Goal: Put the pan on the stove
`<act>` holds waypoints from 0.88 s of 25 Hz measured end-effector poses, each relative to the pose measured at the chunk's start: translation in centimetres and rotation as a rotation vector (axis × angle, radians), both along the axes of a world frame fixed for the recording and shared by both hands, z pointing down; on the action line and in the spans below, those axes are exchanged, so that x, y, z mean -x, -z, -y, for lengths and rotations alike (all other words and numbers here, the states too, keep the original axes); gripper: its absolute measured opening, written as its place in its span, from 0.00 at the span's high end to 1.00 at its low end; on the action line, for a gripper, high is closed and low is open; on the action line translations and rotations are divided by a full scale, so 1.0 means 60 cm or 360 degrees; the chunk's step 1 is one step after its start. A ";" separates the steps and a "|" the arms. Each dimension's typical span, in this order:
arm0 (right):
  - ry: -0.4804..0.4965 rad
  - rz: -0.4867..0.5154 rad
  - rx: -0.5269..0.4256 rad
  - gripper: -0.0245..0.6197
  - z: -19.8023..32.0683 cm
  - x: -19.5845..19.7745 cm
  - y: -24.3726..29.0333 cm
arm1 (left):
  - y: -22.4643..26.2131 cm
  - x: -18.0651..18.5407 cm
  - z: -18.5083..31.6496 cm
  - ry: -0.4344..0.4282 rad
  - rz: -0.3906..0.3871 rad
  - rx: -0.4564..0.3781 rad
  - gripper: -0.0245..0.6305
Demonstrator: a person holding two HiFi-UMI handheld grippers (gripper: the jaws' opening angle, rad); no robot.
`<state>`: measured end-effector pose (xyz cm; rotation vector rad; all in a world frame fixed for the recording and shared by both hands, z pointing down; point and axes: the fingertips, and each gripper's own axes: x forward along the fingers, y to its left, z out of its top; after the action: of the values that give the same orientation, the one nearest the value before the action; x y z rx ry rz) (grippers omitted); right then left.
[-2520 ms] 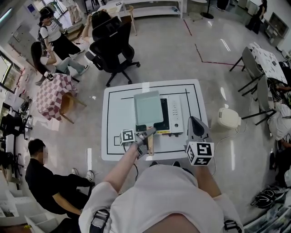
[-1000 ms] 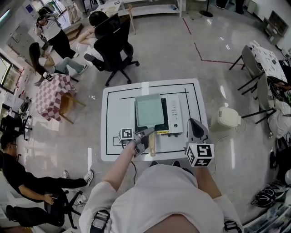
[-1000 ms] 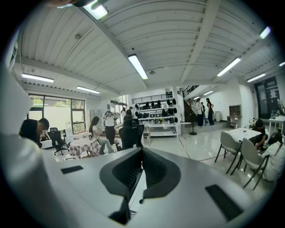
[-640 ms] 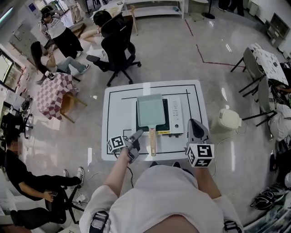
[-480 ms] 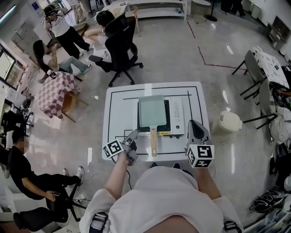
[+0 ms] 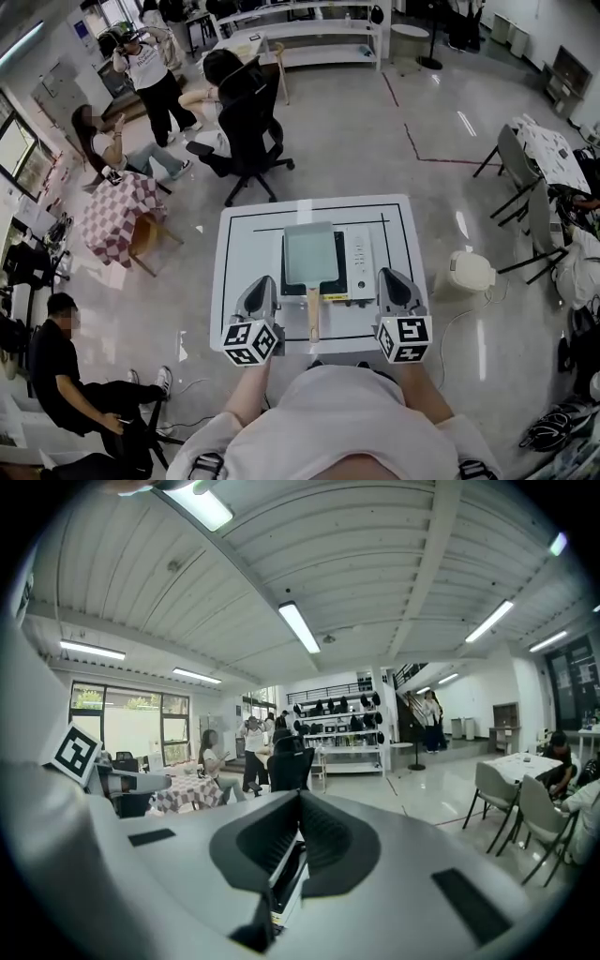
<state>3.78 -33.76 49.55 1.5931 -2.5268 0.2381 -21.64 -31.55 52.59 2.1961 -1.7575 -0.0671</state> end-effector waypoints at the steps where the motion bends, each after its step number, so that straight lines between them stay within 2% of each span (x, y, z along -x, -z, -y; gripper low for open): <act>1: -0.0006 -0.0001 -0.0011 0.95 -0.003 -0.002 0.004 | 0.012 -0.010 -0.001 -0.0003 0.0074 -0.0041 0.95; 4: -0.0016 -0.0010 -0.0034 0.95 -0.010 -0.009 0.014 | 0.030 -0.051 -0.005 -0.0041 0.0247 -0.0177 0.95; 6: -0.0012 -0.0021 -0.0044 0.95 -0.014 -0.011 0.017 | 0.027 -0.073 -0.010 -0.0044 0.0287 -0.0204 0.95; 10: -0.0001 -0.0008 -0.0033 0.95 -0.015 -0.012 0.017 | 0.016 -0.099 -0.017 -0.0074 0.0295 -0.0187 0.95; 14: 0.0010 -0.0004 -0.0027 0.95 -0.015 -0.014 0.017 | 0.016 -0.120 -0.025 -0.0172 0.0265 -0.0202 0.95; 18: 0.0017 0.0004 -0.0027 0.95 -0.016 -0.016 0.019 | 0.016 -0.127 -0.030 -0.0172 0.0326 -0.0203 0.95; 22: 0.0030 0.0006 -0.0030 0.95 -0.015 -0.014 0.021 | 0.017 -0.130 -0.033 -0.0186 0.0276 -0.0206 0.95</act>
<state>4.63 -32.85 48.30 1.5767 -2.5530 0.2165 -13.82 -29.60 51.57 2.4598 -1.7529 0.0387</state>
